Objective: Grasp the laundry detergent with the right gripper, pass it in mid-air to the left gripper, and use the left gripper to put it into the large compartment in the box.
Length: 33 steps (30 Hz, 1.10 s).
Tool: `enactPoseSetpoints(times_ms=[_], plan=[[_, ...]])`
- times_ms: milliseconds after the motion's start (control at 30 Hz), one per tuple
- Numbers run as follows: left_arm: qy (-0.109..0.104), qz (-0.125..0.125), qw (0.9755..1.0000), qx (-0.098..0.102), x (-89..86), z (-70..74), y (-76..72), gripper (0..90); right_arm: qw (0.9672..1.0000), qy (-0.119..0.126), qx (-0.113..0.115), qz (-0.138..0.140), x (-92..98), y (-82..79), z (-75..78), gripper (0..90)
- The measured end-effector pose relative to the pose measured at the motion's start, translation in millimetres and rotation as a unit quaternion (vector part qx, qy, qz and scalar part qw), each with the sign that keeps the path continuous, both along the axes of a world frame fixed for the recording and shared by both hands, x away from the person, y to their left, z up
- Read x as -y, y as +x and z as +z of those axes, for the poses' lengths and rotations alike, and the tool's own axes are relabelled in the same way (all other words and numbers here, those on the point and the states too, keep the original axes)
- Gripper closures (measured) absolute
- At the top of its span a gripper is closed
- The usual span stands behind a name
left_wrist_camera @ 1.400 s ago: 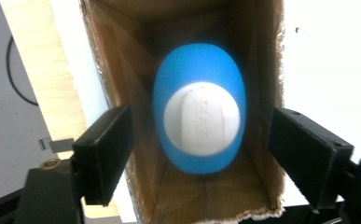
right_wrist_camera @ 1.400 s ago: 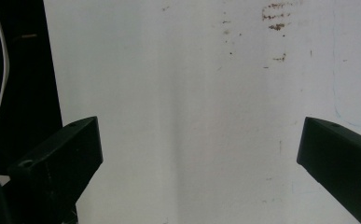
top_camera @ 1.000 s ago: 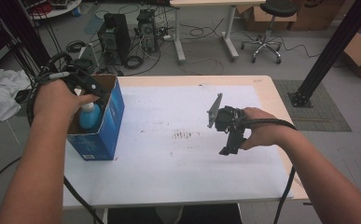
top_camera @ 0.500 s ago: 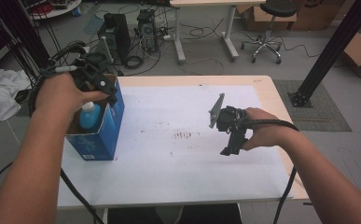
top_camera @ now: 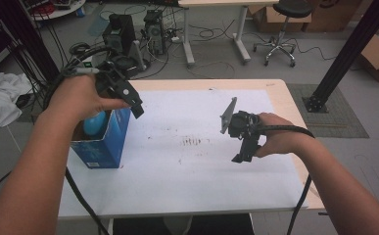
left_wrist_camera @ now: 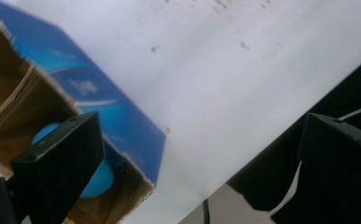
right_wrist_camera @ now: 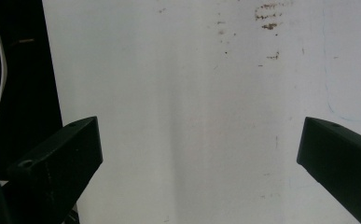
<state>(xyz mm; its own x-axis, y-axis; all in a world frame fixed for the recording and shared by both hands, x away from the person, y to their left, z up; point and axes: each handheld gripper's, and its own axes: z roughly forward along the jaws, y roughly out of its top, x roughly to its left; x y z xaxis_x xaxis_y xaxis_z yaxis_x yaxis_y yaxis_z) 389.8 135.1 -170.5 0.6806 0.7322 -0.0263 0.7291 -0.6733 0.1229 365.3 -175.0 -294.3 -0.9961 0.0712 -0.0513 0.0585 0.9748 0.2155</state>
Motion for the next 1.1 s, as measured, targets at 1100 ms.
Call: enactPoseSetpoints(times_ms=[1100], plan=[[0.039, -0.337, 0.9399, -0.04, 86.2, -56.3, -34.3, 0.1, 0.9999, -0.015, -0.004, -0.005, 3.3, 10.0, 5.3, 0.0]])
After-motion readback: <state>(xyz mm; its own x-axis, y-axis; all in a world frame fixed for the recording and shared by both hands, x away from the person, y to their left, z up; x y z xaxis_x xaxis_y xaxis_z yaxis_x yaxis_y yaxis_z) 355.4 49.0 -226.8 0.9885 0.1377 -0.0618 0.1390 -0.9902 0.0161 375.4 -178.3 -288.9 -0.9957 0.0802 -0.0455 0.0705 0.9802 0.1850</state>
